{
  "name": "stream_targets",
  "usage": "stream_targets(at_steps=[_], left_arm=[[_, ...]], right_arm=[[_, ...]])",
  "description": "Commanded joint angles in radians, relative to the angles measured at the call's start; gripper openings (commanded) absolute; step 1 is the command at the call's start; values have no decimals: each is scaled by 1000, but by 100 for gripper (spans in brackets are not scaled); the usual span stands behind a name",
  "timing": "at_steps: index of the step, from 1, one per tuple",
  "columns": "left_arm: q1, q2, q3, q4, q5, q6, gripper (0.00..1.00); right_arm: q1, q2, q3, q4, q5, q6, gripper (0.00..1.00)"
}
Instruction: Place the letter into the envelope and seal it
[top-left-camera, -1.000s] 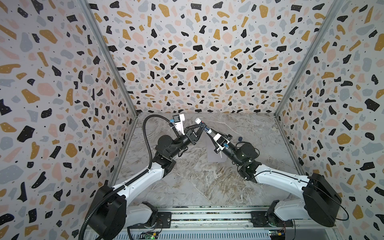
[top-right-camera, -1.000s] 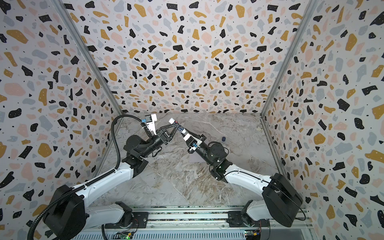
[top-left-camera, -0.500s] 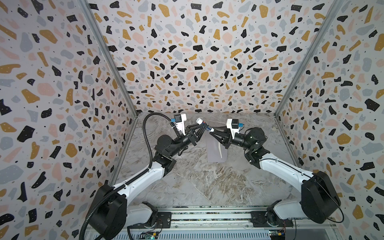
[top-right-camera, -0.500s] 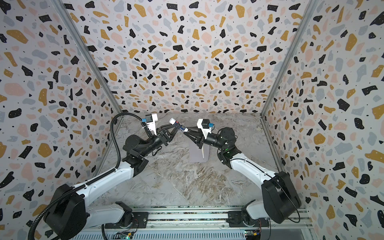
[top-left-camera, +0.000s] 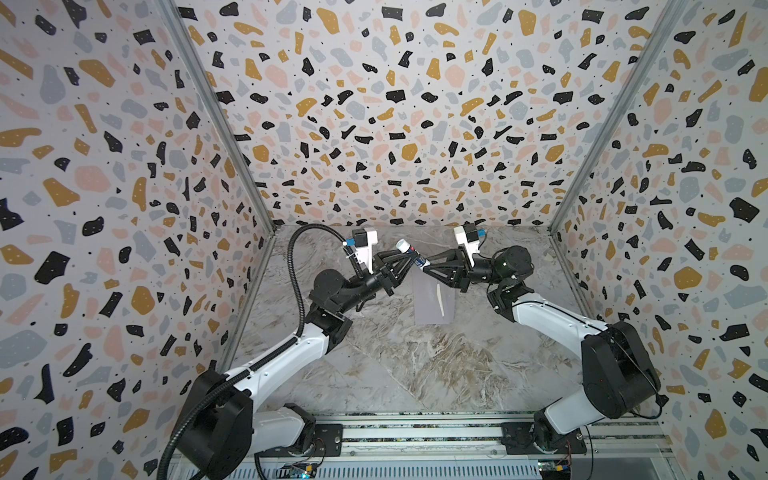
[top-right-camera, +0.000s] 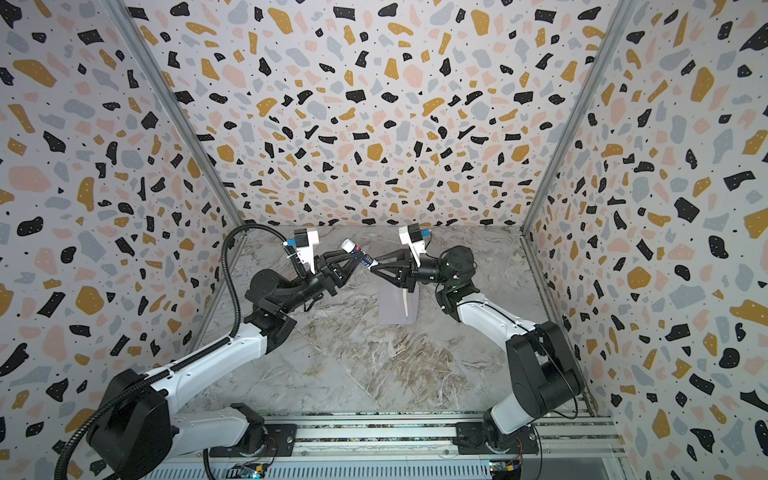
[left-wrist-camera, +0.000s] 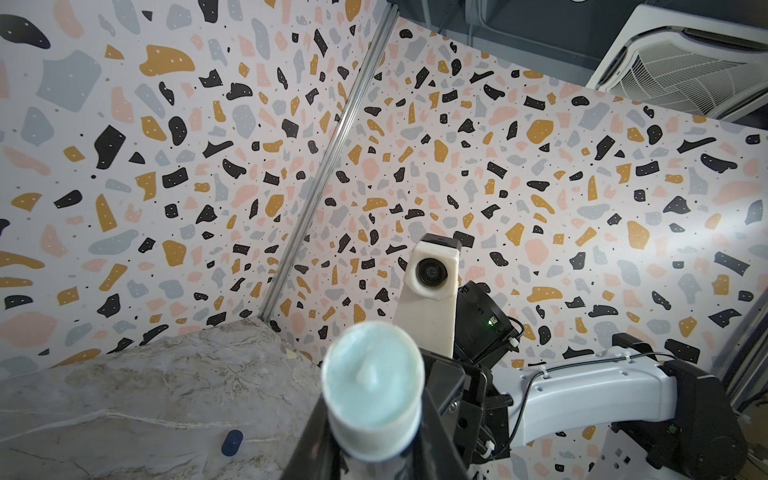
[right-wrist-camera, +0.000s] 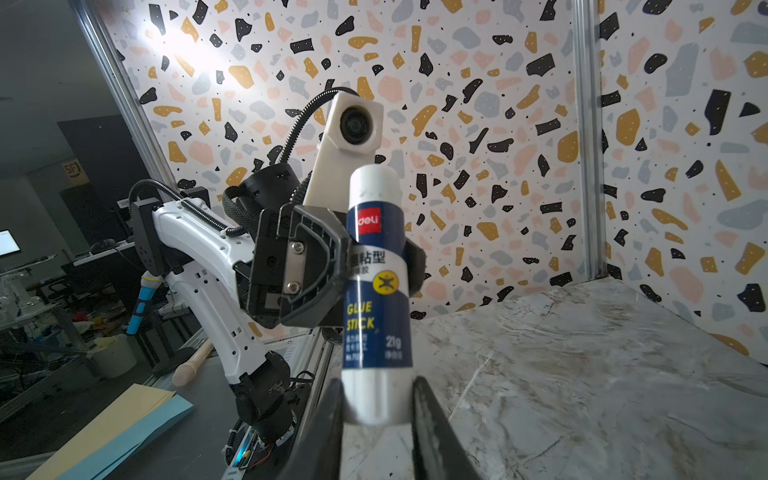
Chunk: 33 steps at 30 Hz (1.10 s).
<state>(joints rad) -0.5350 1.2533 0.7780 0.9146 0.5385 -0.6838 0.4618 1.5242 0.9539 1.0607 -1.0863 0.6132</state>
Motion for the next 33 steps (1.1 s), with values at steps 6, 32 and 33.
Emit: stream_targets(at_steps=[6, 32, 33], left_arm=[[-10, -18, 53, -19, -48, -47, 0], [-10, -13, 60, -5, -45, -81, 0], [-11, -12, 60, -4, -44, -80, 0]], right_arm=[[144, -282, -199, -162, 700, -698, 73], [385, -243, -234, -8, 1106, -1123, 40], [386, -240, -233, -8, 1107, -1123, 40]])
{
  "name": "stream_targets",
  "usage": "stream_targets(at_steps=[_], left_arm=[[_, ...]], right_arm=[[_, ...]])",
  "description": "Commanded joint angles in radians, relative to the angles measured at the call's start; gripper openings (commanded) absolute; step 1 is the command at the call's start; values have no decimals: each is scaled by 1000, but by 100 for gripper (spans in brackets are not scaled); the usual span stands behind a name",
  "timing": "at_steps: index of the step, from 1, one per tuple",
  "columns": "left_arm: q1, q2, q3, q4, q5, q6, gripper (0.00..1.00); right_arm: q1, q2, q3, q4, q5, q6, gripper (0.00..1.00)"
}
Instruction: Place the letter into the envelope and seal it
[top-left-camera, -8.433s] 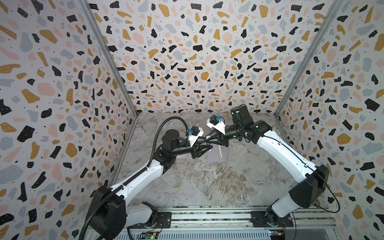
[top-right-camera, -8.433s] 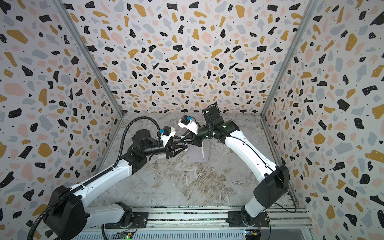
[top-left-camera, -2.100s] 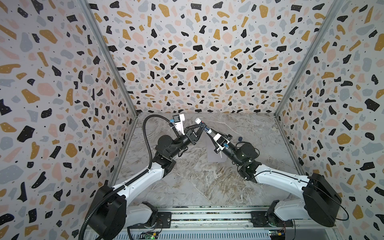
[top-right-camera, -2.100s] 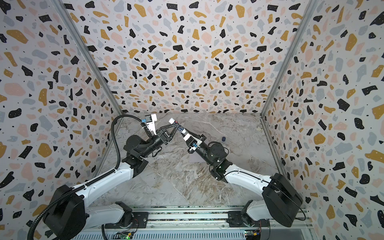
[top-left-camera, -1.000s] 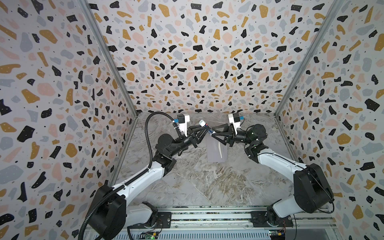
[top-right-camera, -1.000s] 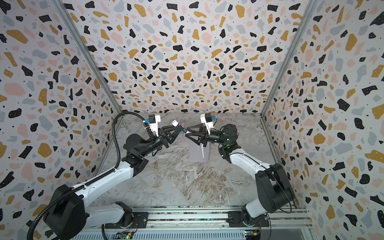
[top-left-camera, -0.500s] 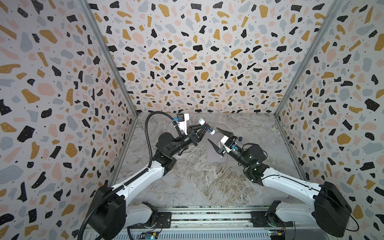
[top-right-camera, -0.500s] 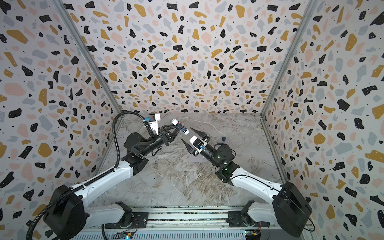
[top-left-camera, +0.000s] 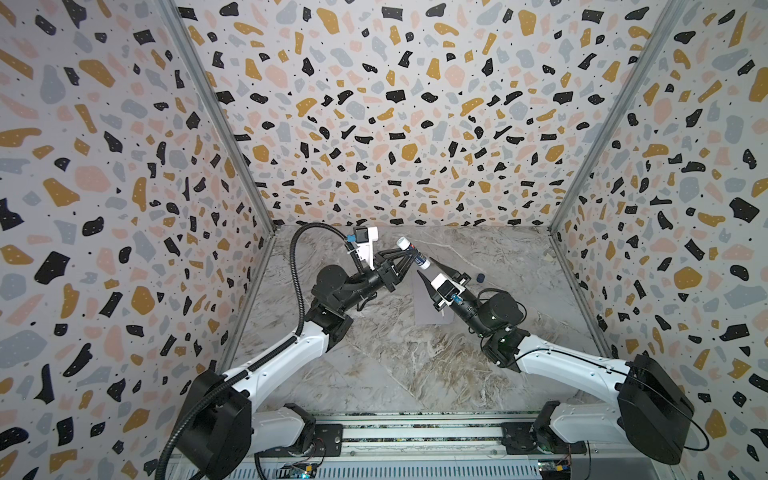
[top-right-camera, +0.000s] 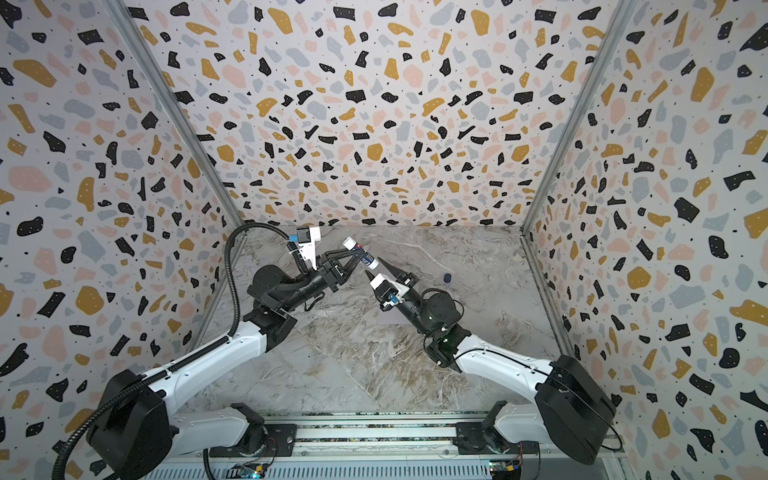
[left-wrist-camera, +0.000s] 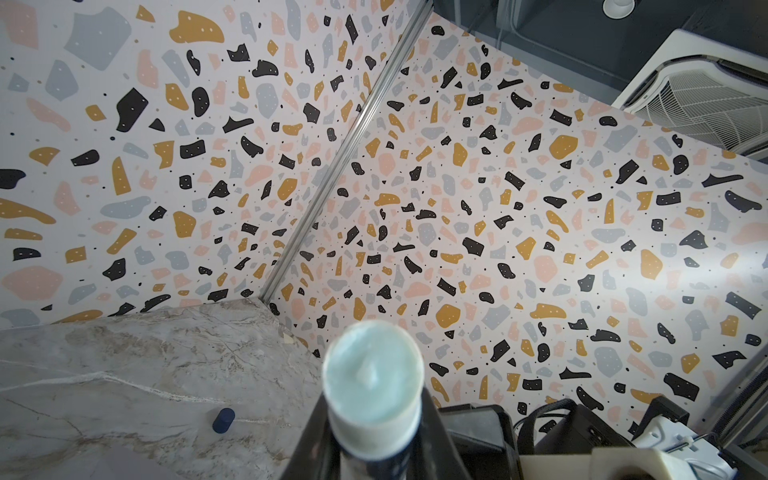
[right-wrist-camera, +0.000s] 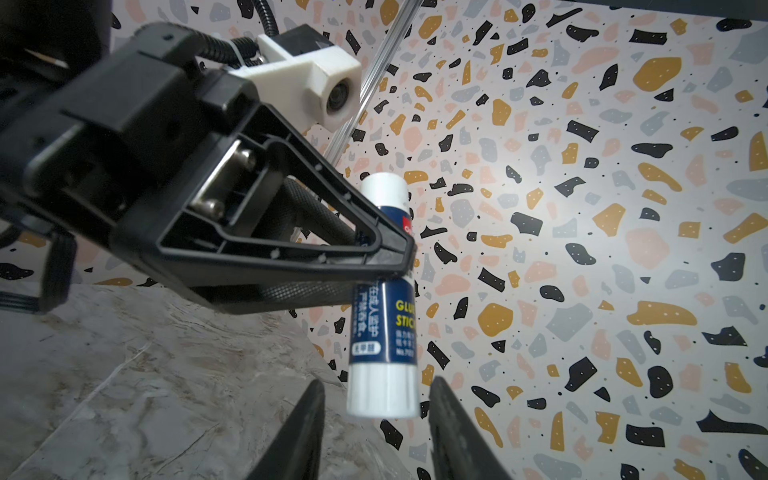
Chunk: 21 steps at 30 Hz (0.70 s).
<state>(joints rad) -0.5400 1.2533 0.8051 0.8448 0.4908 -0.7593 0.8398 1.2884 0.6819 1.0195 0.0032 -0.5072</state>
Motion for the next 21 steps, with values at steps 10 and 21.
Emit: stream_targets(at_steps=[10, 21], left_arm=[[-6, -9, 29, 66, 6, -9, 0], [-6, -3, 26, 64, 36, 20, 0]], right_arm=[[19, 7, 51, 38, 32, 10, 30], [-13, -25, 100, -117, -91, 141, 9]])
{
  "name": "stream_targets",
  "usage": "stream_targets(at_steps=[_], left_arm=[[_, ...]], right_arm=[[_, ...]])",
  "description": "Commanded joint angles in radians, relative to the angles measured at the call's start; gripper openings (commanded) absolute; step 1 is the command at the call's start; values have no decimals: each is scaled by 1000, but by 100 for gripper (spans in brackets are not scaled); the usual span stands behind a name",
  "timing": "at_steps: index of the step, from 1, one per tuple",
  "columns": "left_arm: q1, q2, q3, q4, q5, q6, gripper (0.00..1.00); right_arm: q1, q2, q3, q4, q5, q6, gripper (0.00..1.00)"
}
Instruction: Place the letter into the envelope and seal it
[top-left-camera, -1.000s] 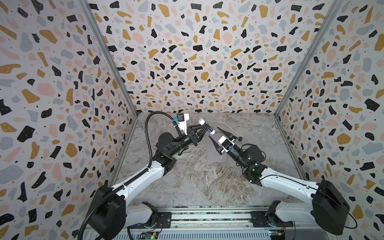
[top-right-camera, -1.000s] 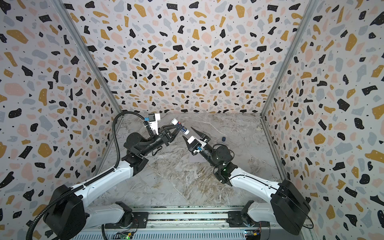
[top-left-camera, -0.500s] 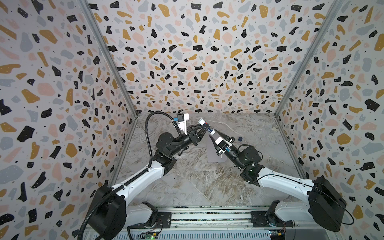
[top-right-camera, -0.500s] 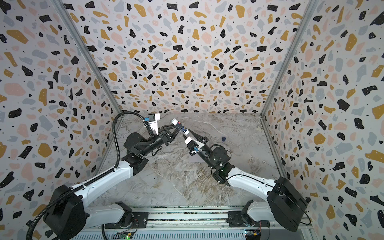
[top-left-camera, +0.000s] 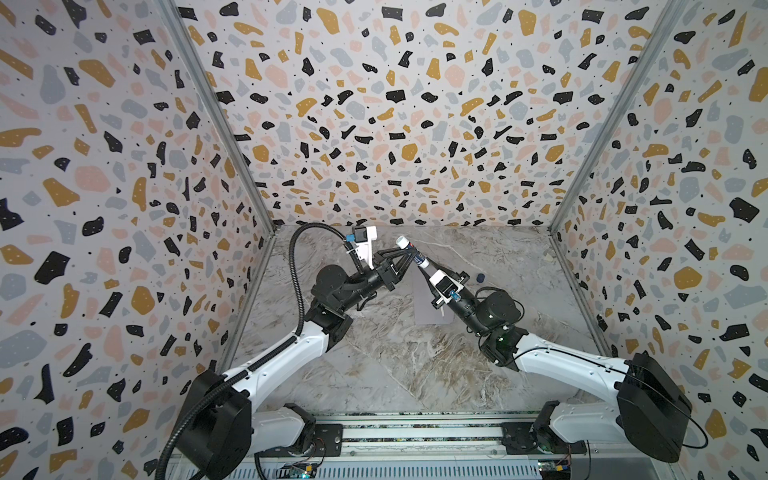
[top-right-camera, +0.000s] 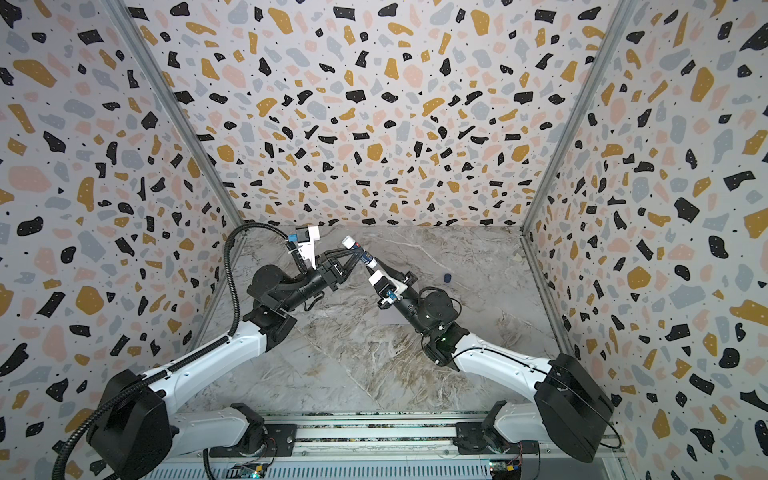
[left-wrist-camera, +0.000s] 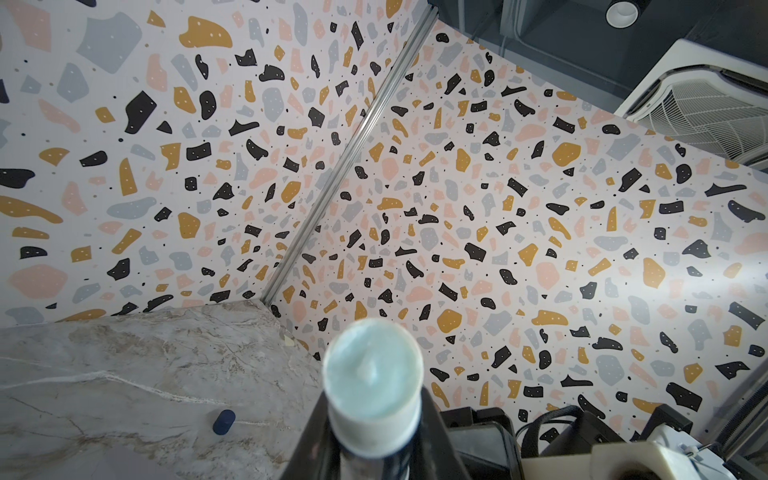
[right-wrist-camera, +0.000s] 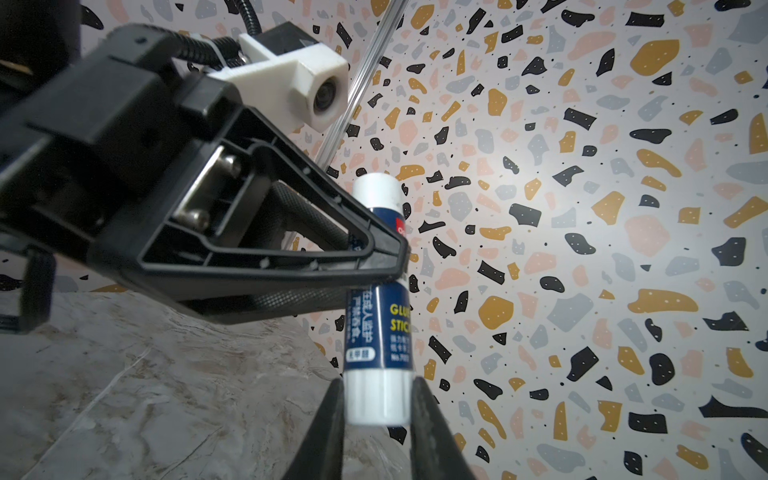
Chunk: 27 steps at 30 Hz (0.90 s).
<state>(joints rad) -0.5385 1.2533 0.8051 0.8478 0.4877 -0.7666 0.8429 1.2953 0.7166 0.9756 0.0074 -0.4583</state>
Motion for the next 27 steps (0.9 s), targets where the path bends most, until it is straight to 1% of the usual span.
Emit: stream_targets(at_steps=[1, 2, 4, 5, 6, 8, 10, 13, 16, 18, 20, 23, 25, 27], left_arm=[[-8, -3, 26, 59, 48, 42, 0], [-7, -3, 28, 55, 57, 57, 0], [-8, -5, 34, 44, 83, 97, 0], [-8, -5, 35, 41, 96, 114, 0], [-8, -6, 38, 40, 111, 131, 0], [-8, -8, 41, 40, 139, 157, 0], [-8, -11, 46, 44, 175, 180, 0], [-8, -25, 44, 40, 206, 222, 0], [-9, -43, 36, 20, 207, 266, 0], [-9, -52, 37, -5, 196, 287, 0], [-9, -55, 39, -19, 187, 291, 0], [-12, -55, 38, -31, 157, 284, 0], [-12, -54, 37, -35, 129, 269, 0], [-13, -54, 36, -38, 83, 238, 0]], right_arm=[[-43, -40, 81, -113, -164, 153, 9], [-74, -46, 93, -146, -233, 213, 8], [-162, -45, 125, -187, -454, 390, 8], [-202, -36, 140, -195, -551, 467, 8], [-242, -19, 159, -192, -671, 557, 8], [-301, 24, 195, -167, -856, 706, 8], [-334, 71, 224, -124, -997, 835, 8], [-357, 147, 264, -32, -1166, 1020, 8], [-364, 202, 285, 63, -1246, 1151, 10], [-364, 214, 287, 85, -1251, 1177, 12], [-364, 215, 286, 87, -1245, 1172, 14], [-364, 204, 277, 62, -1213, 1134, 20], [-364, 182, 268, -3, -1157, 1058, 28], [-362, 136, 242, -87, -1045, 937, 39]])
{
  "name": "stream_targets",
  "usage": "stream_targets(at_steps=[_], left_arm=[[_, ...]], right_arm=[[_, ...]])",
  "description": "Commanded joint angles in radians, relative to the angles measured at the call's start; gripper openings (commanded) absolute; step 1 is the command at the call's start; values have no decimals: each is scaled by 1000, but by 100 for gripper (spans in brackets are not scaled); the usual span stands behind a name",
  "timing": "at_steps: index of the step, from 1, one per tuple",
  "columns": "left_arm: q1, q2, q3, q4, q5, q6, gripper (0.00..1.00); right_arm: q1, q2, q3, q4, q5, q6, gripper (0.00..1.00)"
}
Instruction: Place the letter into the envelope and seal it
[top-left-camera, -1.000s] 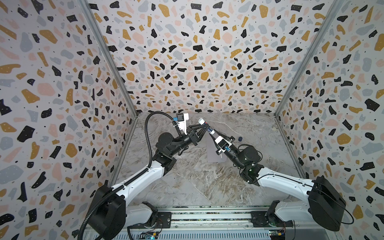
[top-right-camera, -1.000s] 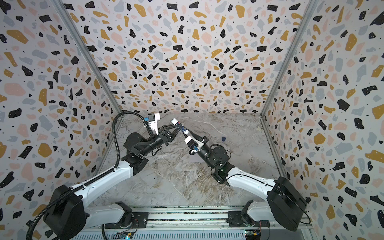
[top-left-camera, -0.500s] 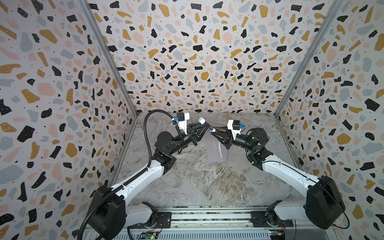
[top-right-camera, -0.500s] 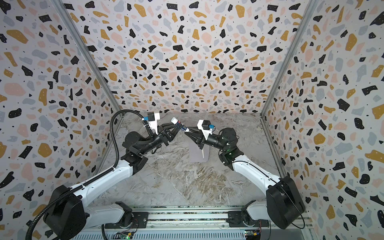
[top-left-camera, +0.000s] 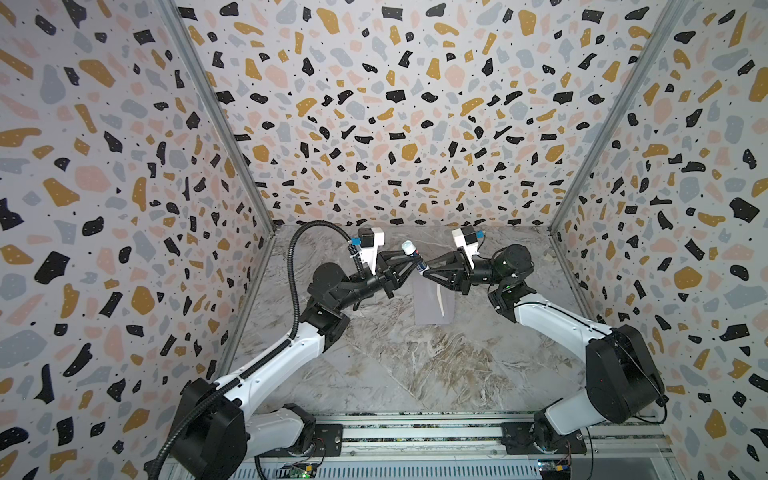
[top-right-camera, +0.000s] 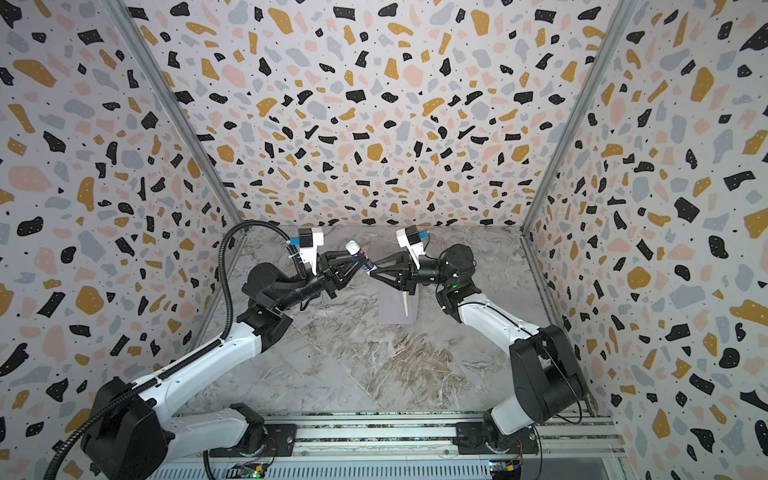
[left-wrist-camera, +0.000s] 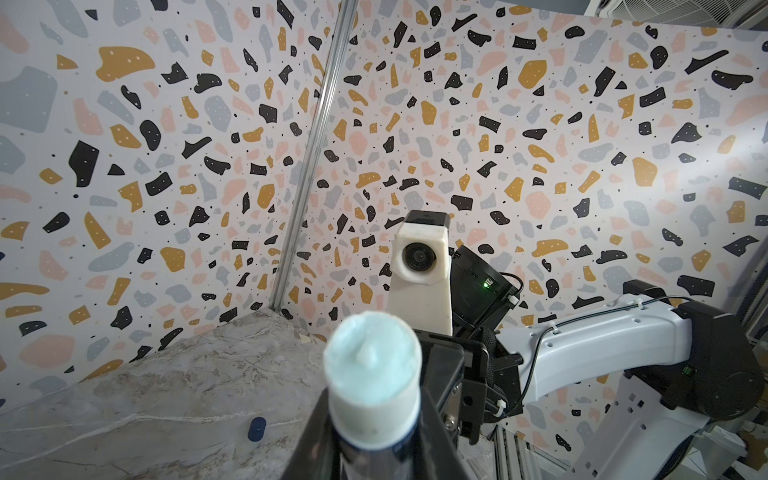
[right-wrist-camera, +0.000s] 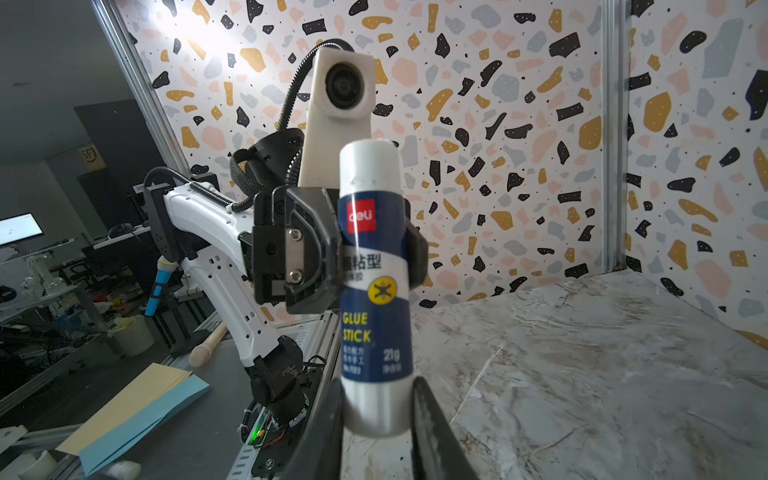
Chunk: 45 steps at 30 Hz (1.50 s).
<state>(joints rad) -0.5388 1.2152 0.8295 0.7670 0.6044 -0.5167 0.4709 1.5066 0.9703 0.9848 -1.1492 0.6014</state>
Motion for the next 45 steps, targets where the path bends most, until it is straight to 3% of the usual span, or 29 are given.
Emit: stream_targets(at_steps=[1, 4, 6, 11, 15, 24, 45], left_arm=[[-13, -14, 12, 44, -52, -26, 0], [-12, -11, 14, 54, -101, -84, 0], [-12, -7, 16, 67, -132, -132, 0], [-12, 13, 25, 117, -140, -226, 0], [-12, 31, 33, 147, -128, -276, 0], [-13, 37, 31, 160, -124, -301, 0], [-13, 50, 33, 164, -101, -314, 0]], right_arm=[[15, -100, -28, -134, 182, -182, 44], [58, -204, -102, -209, 463, -410, 66], [118, -276, -181, -178, 679, -570, 73], [261, -342, -298, -47, 973, -875, 76], [333, -323, -295, 2, 1115, -987, 71], [387, -273, -276, 83, 1213, -1075, 55], [400, -219, -234, 130, 1231, -1070, 32]])
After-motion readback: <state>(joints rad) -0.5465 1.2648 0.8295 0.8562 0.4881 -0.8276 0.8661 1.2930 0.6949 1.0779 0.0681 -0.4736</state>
